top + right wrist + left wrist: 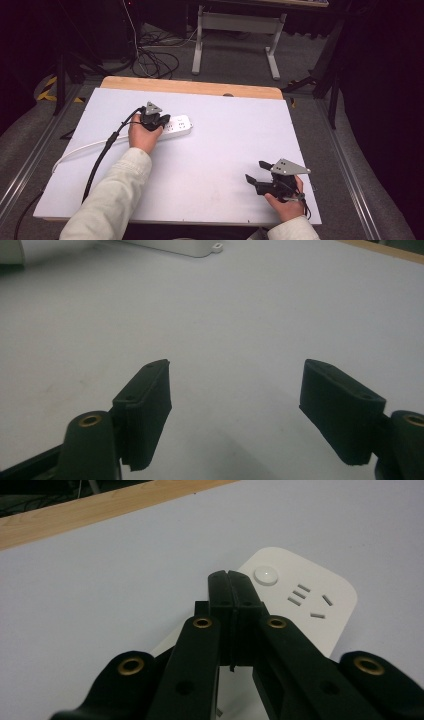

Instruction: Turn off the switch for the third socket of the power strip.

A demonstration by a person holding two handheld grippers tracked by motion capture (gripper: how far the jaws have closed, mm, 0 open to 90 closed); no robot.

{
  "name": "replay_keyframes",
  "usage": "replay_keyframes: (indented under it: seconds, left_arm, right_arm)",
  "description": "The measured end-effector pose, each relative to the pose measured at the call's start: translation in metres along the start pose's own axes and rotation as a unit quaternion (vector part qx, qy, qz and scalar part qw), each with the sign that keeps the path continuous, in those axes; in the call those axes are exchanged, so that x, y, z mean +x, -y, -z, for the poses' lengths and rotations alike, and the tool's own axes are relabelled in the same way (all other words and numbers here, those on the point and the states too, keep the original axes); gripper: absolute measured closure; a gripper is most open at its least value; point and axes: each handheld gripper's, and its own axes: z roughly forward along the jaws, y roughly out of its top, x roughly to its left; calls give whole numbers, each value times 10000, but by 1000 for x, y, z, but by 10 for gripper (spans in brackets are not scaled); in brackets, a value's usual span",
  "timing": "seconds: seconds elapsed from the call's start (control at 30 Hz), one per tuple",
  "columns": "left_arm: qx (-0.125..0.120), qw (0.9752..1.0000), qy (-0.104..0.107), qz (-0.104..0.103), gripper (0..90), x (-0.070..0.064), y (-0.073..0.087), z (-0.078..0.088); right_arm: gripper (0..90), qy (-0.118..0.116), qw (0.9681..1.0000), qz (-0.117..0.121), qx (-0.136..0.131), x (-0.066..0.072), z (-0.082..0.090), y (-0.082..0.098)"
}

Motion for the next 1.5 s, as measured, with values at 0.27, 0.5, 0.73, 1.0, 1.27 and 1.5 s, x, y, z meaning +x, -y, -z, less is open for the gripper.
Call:
replay_keyframes:
  seconds: [0.27, 0.5, 0.73, 1.0, 1.27, 1.5]
  left_arm:
    - [32, 10000, -54, -36, 899, 1, 1, -2]
    - [84, 9999, -73, 26, 900, 1, 2, -3]
    - [135, 9997, -121, 181, 900, 1, 1, -4]
    - [133, 9995, -106, 262, 900, 2, 1, -4]
    - [95, 9995, -94, 295, 900, 2, 2, -5]
    - [85, 9994, -106, 326, 900, 2, 2, -5]
  right_arm:
    - [289, -14, 10000, 2, -5, 0, 0, 0]
    - [289, -46, 10000, 3, -15, 1, 0, 0]
    - [289, -60, 10000, 20, -16, 1, 0, 0]
    - [289, -83, 10000, 5, -18, 1, 0, 0]
    - [289, -74, 10000, 7, -16, 1, 0, 0]
    - [289, -59, 10000, -15, -22, 0, 2, 1]
